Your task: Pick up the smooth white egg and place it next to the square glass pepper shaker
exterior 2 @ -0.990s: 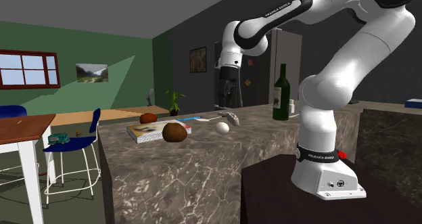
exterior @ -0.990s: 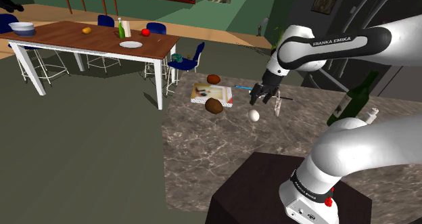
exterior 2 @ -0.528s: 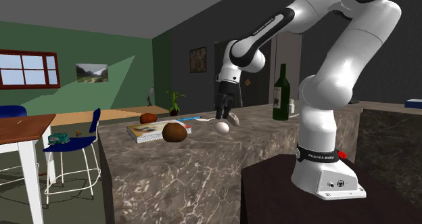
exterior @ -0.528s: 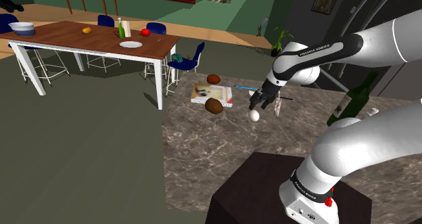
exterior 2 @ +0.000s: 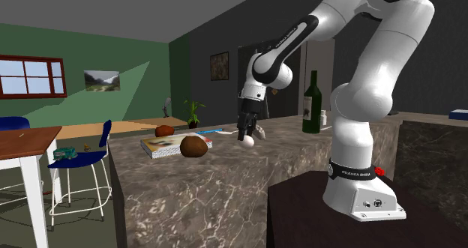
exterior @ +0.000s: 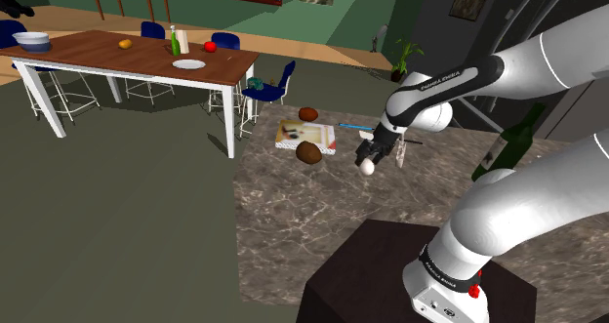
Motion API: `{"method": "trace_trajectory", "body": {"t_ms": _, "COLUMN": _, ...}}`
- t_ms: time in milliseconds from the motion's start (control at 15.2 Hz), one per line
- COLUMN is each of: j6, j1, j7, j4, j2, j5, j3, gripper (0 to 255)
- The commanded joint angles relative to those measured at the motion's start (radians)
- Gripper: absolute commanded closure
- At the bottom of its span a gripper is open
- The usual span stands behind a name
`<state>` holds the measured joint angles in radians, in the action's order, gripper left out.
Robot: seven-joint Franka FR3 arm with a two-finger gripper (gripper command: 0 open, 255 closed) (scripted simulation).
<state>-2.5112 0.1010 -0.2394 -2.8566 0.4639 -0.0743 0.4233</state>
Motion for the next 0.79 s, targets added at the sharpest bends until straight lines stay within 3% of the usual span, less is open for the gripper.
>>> {"method": "trace_trajectory", "body": {"t_ms": 0, "j6": -0.003, "j1": -0.002, "j7": -0.001, "j4": 0.000, "j2": -0.003, "j5": -0.002, "j3": 0.001, "gripper": 0}}
{"method": "trace_trajectory", "body": {"t_ms": 264, "j6": -0.003, "j1": -0.002, "j7": -0.001, "j4": 0.000, "j2": -0.003, "j5": -0.002, "j3": 0.001, "gripper": 0}}
{"method": "trace_trajectory", "body": {"t_ms": 330, "j6": -0.003, "j1": -0.002, "j7": -0.001, "j4": 0.000, "j2": -0.003, "j5": -0.002, "j3": 0.001, "gripper": 255}}
{"method": "trace_trajectory", "body": {"t_ms": 726, "j6": -0.003, "j1": -0.002, "j7": -0.001, "j4": 0.000, "j2": -0.003, "j5": -0.002, "j3": 0.001, "gripper": 255}}
